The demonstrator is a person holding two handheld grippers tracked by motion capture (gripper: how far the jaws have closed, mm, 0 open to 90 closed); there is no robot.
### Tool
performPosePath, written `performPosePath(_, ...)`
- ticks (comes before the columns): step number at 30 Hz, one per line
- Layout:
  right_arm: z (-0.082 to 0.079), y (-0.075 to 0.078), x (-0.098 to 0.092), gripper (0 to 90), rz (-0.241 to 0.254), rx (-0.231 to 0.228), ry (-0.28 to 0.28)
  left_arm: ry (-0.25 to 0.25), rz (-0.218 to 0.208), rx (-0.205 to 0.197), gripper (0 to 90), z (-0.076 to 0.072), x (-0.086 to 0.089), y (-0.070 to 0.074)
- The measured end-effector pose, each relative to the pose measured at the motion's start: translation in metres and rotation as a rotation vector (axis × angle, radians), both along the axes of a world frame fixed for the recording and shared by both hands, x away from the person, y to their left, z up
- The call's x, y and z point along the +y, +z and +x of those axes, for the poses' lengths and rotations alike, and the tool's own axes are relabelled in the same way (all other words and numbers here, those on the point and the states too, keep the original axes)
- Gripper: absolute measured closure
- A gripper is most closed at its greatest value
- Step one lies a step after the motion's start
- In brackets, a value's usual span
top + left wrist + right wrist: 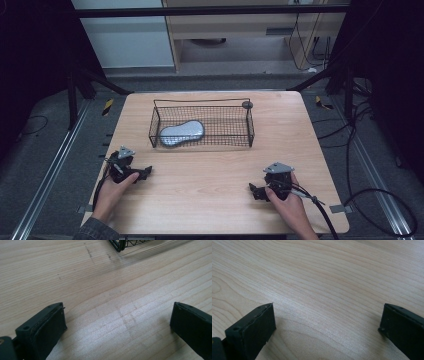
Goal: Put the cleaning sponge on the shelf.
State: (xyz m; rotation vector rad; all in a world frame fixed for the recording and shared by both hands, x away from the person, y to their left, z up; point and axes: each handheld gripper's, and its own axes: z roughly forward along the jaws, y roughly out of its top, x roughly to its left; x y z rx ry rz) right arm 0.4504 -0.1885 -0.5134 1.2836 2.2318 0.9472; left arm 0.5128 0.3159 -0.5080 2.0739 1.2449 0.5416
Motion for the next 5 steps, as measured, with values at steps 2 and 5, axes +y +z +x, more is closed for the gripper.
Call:
performPosePath(2, 0.0004, 0.0, 0.0, 0.4, 0.0, -0.001, 0.0, -0.001, 0.0, 0.0, 0.0, 0.0001, 0.0001, 0.0)
performPosePath(5, 0.0011, 0.0001, 0.0001, 0.4, 0.0, 0.0, -0.009, -0.001, 0.0, 0.0, 0.0, 0.0001, 0.0001, 0.0)
